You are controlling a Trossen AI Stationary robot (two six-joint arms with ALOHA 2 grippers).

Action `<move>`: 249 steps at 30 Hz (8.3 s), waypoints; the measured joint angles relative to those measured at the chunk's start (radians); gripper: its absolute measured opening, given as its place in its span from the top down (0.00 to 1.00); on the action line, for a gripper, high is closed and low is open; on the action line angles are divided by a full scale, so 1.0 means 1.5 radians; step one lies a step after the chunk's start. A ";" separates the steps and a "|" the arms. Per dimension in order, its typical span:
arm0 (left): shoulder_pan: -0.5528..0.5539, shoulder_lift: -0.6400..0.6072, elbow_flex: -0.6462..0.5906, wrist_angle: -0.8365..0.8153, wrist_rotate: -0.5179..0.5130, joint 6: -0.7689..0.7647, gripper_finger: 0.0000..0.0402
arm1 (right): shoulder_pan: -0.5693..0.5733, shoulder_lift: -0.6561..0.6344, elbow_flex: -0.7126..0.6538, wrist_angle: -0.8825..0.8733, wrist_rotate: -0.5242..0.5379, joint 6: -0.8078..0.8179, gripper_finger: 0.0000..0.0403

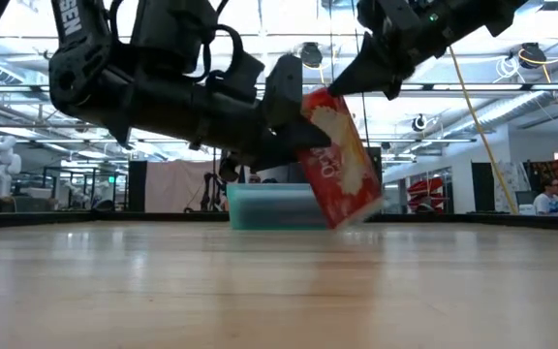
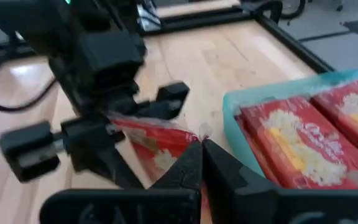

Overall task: Sort popcorn bags into baskets
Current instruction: Put the red popcorn bag into the blue bin, then return to Home Position

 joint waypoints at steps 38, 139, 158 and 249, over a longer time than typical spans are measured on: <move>0.014 -0.315 -0.002 -0.654 0.202 0.193 0.94 | 0.021 0.299 0.254 -0.153 -0.140 -0.140 0.54; 0.315 -0.514 -0.211 -0.254 0.557 0.089 0.93 | -0.140 0.054 -0.071 0.378 -0.144 0.054 0.86; 0.263 -0.569 -0.211 -0.515 0.265 0.058 0.26 | -0.290 0.057 -0.072 0.316 -0.173 0.047 0.99; 0.077 -0.570 -0.212 -0.466 0.162 0.143 0.47 | -0.264 0.266 0.140 0.095 -0.233 -0.089 1.00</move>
